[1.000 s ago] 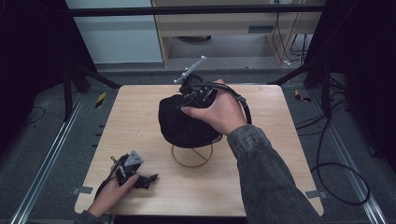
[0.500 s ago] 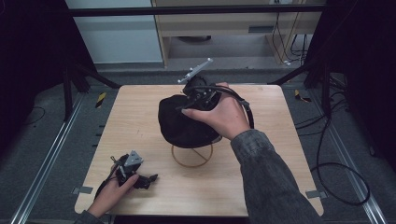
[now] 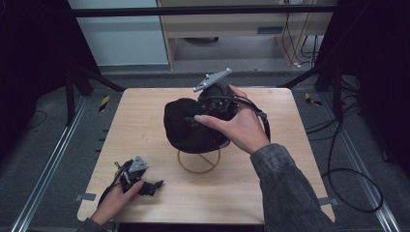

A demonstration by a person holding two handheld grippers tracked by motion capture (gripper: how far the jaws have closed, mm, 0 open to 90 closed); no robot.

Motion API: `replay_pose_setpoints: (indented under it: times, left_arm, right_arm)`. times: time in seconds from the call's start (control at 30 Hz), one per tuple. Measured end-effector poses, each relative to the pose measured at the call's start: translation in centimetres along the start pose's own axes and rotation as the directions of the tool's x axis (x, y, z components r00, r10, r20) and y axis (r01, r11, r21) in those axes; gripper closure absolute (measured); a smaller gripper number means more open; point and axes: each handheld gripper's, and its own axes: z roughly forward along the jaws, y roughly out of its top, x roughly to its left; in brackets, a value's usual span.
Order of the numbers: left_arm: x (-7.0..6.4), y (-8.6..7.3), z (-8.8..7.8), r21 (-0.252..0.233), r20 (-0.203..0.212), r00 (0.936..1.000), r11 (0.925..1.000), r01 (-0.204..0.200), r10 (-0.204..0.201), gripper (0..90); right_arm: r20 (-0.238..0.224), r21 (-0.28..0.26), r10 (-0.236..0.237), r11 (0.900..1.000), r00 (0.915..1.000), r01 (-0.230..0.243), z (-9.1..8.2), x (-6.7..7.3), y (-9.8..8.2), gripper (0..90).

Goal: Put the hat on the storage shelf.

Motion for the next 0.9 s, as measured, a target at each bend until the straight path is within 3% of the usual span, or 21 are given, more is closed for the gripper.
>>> replay_pose_setpoints:
  times: [0.43, 0.5, 0.9]
  left_arm:
    - [0.0, 0.0, 0.0, 0.000, 0.001, 1.0000, 1.0000, 0.002, -0.002, 0.0]
    - [0.0, 0.0, 0.0, 0.000, 0.001, 1.0000, 1.0000, 0.002, -0.002, 0.0]
    - [0.0, 0.0, 0.0, 0.000, 0.003, 1.0000, 1.0000, -0.001, 0.001, 0.0]
  right_arm:
    - [0.024, -0.012, 0.008, 1.000, 0.9997, -0.008, -1.9, -0.1, -2.9, 5.8]
    - [0.051, 0.000, -0.002, 1.000, 0.9987, 0.002, -2.0, -0.2, -3.5, 6.0]
    - [0.080, -0.027, 0.045, 0.999, 0.9958, -0.043, -3.5, -1.0, -5.7, 6.4]
